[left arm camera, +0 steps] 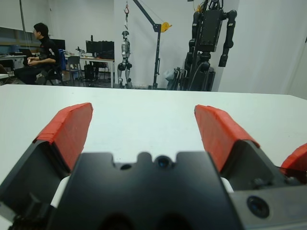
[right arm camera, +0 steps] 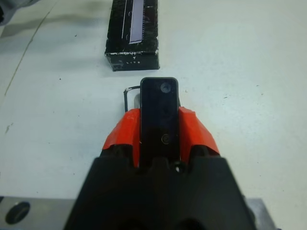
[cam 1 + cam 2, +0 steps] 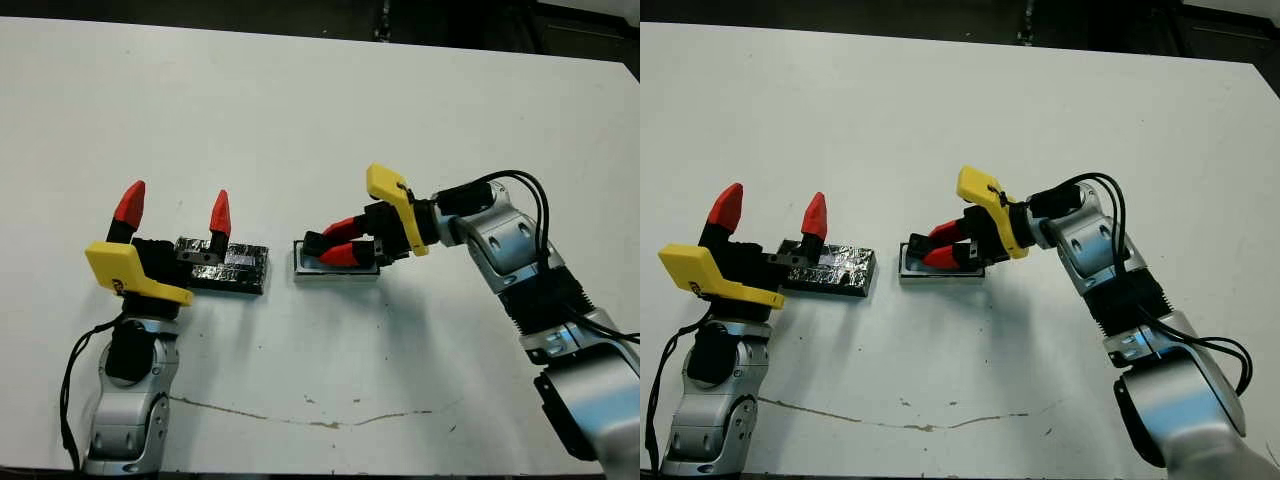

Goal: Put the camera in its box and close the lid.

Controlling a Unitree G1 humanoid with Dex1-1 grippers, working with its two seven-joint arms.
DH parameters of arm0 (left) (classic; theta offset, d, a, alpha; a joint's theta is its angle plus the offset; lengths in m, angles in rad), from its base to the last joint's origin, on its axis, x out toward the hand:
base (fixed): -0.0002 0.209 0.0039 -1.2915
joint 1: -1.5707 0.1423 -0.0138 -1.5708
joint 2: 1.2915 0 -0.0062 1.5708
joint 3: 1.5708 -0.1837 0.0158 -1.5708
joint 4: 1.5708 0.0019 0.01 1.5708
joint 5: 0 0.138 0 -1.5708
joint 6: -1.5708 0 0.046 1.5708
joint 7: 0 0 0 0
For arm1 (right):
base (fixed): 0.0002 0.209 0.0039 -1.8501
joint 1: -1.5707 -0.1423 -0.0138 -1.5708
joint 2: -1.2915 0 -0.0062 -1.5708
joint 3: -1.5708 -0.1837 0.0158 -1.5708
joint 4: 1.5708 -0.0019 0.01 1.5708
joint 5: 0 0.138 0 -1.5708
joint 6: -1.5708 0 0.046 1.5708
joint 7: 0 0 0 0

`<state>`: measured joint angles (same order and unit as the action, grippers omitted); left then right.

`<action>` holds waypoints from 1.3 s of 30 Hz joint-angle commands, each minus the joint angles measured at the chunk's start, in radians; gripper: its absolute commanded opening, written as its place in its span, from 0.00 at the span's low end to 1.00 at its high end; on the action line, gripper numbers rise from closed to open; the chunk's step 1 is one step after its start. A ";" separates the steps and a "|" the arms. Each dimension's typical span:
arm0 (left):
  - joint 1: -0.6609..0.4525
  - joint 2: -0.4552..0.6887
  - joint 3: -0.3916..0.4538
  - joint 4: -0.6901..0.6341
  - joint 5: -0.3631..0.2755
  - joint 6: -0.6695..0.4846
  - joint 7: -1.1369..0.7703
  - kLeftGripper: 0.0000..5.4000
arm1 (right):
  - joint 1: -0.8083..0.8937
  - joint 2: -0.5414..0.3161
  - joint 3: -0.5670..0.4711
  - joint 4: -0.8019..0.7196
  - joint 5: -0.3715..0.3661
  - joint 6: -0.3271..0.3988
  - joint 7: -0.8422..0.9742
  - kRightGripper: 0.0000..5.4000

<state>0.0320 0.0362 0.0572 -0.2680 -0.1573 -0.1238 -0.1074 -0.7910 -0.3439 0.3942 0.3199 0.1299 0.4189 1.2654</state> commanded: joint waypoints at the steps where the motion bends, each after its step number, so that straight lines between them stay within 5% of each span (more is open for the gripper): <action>1: 0.014 0.002 -0.003 0.003 0.017 0.003 0.006 1.00 | 0.022 -0.043 0.013 0.010 -0.020 0.010 0.019 0.31; 22: 0.014 -0.003 -0.003 0.001 -0.001 0.012 0.001 1.00 | 0.056 -0.031 0.034 0.023 -0.009 -0.079 0.048 0.31; 39: 0.016 -0.003 -0.005 -0.001 -0.004 0.012 0.001 1.00 | 0.043 -0.036 0.076 0.018 -0.030 -0.075 0.066 0.31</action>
<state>0.0341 0.0349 0.0543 -0.2694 -0.1604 -0.1230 -0.1071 -0.7822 -0.3549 0.4360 0.3251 0.1175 0.3221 1.2842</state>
